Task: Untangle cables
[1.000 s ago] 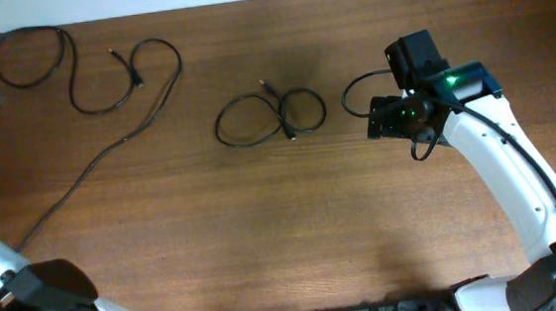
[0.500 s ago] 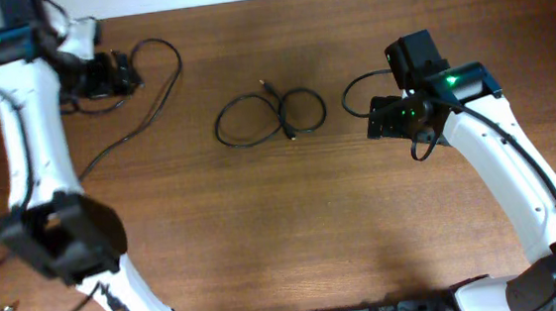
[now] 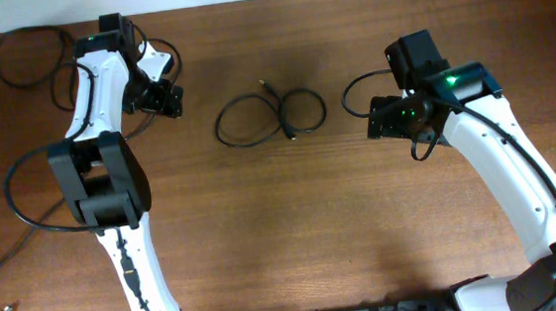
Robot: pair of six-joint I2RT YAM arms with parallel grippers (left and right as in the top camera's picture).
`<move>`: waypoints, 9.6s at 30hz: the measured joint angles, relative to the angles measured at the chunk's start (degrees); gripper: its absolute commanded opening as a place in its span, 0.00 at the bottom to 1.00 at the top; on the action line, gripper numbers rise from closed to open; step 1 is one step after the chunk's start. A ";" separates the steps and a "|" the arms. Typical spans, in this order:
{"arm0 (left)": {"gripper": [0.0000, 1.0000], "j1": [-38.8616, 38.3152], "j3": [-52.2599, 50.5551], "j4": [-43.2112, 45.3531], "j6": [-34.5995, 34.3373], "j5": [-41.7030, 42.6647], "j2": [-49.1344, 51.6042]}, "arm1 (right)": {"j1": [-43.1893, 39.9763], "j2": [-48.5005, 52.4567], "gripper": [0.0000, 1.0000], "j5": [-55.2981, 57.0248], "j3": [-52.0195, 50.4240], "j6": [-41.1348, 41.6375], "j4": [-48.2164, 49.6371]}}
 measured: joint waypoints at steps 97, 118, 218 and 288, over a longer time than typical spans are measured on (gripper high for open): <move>0.02 30.18 -3.74 2.12 -77.11 -15.47 -16.44 | 0.02 0.00 0.99 0.02 0.00 -0.02 0.00; 0.82 30.49 -4.04 8.33 -57.77 -17.68 -13.03 | 0.02 0.00 0.98 0.02 0.00 -0.02 -0.02; 0.64 27.78 -6.60 11.58 -26.91 21.64 -5.60 | 0.02 0.00 0.99 0.22 0.00 0.00 0.00; 0.75 31.56 -0.15 -6.67 -75.54 -4.02 -0.59 | 0.02 0.00 0.99 0.22 0.00 -0.02 0.02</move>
